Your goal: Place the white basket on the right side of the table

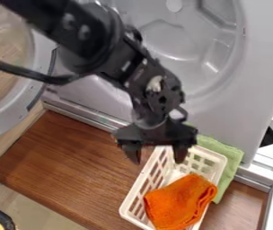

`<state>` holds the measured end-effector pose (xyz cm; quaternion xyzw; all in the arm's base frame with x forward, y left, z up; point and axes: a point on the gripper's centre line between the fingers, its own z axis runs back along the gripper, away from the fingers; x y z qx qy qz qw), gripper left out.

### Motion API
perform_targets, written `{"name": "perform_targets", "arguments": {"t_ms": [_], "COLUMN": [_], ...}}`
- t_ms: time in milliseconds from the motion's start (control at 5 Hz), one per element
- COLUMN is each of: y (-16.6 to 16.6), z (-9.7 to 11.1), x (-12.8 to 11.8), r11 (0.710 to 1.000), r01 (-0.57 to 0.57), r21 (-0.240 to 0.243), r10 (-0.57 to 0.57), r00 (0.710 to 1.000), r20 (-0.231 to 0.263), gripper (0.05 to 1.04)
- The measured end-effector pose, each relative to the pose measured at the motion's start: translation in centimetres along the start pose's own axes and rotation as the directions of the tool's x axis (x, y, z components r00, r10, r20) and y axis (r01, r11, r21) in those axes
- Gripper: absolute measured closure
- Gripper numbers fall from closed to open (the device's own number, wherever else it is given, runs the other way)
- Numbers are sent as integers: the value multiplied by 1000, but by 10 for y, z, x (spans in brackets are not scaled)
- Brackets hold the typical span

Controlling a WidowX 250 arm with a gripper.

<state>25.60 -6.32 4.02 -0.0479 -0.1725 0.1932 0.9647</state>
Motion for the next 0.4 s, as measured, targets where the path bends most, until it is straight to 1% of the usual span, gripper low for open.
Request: {"name": "perform_targets", "arguments": {"t_ms": [200, 400], "y": [1, 2], "z": [22, 23], "x": [17, 17], "r11": [1000, 1000], "r01": [-4, 2], "r21": [-23, -20], "r10": [5, -1], "r00": [999, 999], "r20": [42, 40], "gripper": [83, 83]}}
